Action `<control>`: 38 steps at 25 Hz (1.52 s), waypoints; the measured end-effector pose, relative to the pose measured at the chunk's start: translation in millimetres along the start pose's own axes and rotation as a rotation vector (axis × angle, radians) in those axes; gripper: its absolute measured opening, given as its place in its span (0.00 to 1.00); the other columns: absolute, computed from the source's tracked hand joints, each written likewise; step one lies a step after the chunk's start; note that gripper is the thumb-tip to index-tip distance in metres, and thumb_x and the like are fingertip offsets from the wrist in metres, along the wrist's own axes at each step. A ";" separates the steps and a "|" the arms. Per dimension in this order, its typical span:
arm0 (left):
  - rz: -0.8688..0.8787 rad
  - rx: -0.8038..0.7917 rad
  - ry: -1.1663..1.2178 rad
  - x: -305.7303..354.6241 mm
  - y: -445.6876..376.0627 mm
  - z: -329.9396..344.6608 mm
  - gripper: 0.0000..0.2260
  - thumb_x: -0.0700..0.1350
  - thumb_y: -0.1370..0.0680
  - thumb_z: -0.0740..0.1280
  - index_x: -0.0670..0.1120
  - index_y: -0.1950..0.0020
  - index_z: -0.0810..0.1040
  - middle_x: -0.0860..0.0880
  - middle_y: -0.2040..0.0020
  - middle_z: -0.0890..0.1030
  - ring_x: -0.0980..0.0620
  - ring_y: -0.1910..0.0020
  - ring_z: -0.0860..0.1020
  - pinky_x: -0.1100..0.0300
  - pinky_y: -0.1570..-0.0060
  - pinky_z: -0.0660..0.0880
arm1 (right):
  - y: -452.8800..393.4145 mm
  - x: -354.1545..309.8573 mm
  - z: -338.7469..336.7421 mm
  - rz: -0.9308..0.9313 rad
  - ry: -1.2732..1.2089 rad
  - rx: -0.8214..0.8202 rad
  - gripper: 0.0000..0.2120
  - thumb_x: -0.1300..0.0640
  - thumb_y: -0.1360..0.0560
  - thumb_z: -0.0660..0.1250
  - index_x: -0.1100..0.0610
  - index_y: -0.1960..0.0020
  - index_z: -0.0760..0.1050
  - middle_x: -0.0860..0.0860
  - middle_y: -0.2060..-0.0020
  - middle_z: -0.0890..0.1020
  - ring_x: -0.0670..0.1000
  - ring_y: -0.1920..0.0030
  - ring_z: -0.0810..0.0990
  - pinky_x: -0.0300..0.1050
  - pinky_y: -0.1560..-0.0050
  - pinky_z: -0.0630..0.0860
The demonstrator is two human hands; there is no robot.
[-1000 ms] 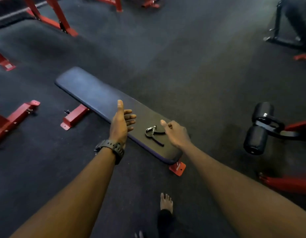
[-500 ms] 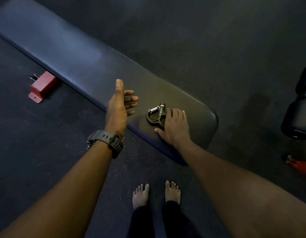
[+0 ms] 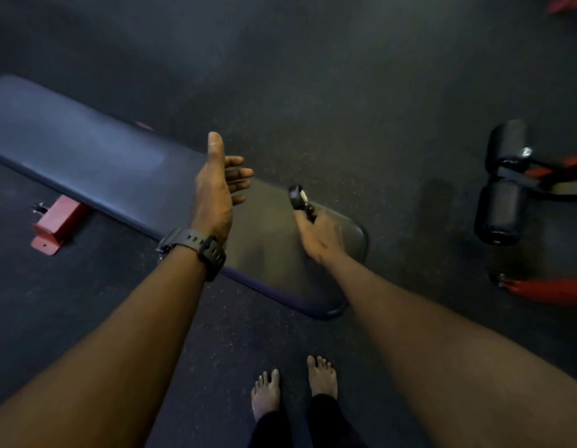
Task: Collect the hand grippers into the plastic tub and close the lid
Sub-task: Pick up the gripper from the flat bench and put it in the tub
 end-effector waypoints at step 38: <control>0.496 -0.971 0.111 317.8 578.3 379.9 0.35 0.70 0.22 0.44 0.46 0.45 0.79 0.43 0.45 0.84 0.47 0.49 0.80 0.50 0.47 0.75 | 536.4 183.1 -620.5 -0.263 -0.804 0.940 0.34 0.37 0.36 0.67 0.66 0.47 0.79 0.61 0.54 0.86 0.56 0.59 0.81 0.53 0.56 0.75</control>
Point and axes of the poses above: each hand's wrist, its own y-axis away from the middle knuckle, its own z-axis out of the palm, x = y × z, the point moved 4 cm from there along -y, towards the middle knuckle
